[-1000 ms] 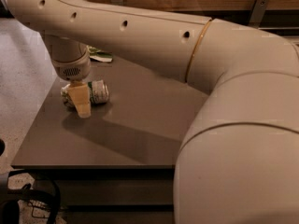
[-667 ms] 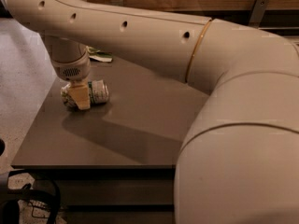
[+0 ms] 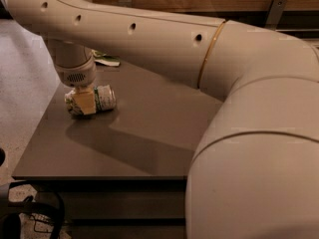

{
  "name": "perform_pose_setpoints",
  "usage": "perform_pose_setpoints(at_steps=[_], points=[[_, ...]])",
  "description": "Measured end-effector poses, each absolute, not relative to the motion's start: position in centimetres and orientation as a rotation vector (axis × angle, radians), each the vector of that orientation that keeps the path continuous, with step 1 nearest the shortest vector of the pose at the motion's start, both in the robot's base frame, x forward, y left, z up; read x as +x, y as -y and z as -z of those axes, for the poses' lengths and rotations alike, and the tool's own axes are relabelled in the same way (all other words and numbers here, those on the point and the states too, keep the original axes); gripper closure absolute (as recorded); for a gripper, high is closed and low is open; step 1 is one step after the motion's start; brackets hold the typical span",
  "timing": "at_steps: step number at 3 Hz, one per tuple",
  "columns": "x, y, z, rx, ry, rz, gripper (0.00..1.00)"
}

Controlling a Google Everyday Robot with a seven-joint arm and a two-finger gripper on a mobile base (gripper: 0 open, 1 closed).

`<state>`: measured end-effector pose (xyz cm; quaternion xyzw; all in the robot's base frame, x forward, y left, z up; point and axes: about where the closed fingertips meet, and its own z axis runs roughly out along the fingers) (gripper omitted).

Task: Place 7up can upright

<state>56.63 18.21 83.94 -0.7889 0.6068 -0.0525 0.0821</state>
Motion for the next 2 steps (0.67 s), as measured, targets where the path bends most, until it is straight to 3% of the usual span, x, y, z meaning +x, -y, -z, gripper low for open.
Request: perform_pose_setpoints(at_steps=[1,2], points=[[56.64,-18.24,-83.88,-2.357,-1.811,0.157,1.0],[56.64,-18.24,-83.88,-2.357,-1.811,0.157,1.0]])
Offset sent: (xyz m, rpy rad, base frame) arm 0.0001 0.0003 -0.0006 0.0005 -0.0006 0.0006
